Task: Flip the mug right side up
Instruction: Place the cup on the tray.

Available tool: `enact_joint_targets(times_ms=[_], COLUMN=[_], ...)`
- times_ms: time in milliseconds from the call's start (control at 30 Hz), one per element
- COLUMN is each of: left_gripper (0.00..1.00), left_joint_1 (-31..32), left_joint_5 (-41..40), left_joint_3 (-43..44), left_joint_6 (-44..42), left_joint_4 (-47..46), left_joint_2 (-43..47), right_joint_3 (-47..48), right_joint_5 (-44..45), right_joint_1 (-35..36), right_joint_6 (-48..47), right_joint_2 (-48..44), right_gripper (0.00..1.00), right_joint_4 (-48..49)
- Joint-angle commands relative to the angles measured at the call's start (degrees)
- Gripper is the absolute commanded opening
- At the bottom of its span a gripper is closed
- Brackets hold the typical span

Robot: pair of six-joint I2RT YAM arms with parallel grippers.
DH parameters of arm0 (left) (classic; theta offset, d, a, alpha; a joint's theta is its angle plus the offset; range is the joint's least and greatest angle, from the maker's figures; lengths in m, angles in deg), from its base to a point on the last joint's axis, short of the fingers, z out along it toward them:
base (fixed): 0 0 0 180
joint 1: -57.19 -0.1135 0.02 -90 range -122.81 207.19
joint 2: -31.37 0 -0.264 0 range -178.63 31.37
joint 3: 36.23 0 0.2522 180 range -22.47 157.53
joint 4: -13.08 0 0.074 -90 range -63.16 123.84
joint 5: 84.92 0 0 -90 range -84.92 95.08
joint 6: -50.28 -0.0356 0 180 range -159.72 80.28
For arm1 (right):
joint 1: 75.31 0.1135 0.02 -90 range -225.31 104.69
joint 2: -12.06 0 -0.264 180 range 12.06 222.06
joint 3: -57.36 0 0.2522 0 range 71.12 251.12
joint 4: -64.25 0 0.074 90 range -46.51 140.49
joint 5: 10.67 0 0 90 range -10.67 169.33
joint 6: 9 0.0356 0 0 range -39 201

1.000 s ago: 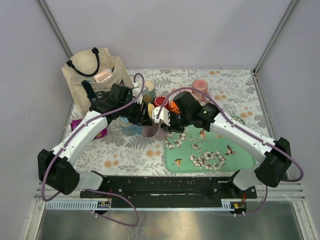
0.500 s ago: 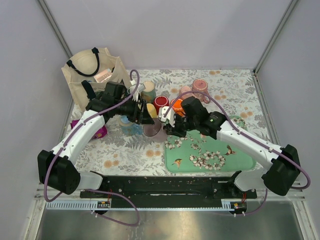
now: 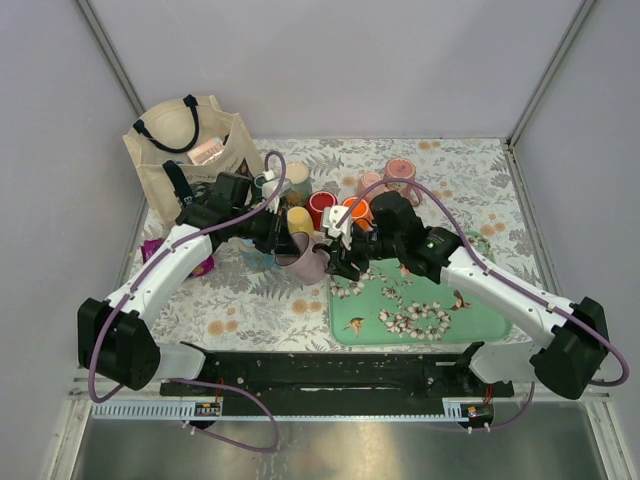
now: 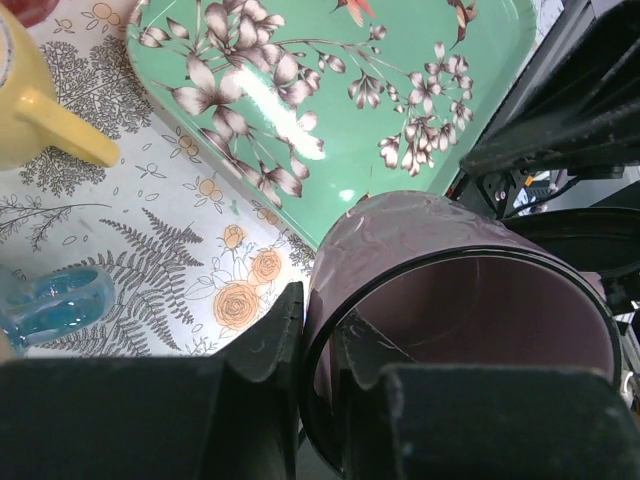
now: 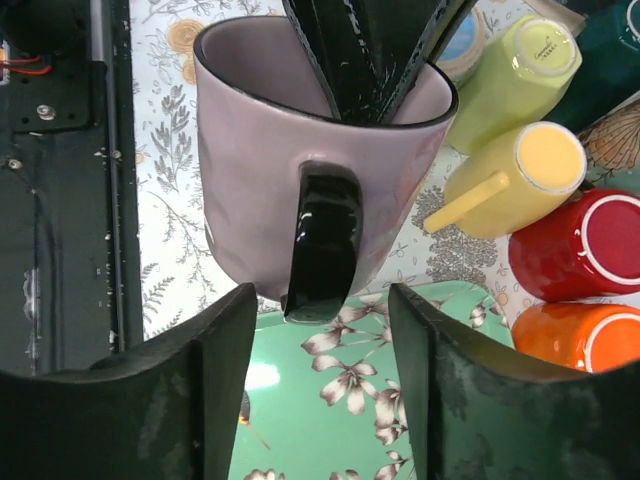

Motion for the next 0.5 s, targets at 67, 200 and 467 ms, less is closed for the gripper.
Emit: enact_joint_targets(times_ms=[67,200,467], left_gripper=[0.0,0.0,0.0], left_joint_1=[-0.71,-0.71,-0.62], left_joint_5=[-0.54,-8.79,-16.03], left_joint_3=[1.69,4.93,9.86], left_joint_6=[2.54,-0.88,-4.76], left_joint_4=[-2.49,0.13,3.57], left_joint_2=[1.78,1.08,-0.24], right_joint_3=[1.1,5.76,13.85], right_joint_5=[1.59,2.64,2.29], right_joint_1=[-0.37,-0.37,0.77], right_joint_6=[-0.35,0.36,-1.92], right_joint_2=[3.03,6.46,11.38], right_gripper=[0.7,0.68,0.64], right_joint_4=[3.09,2.3,-2.71])
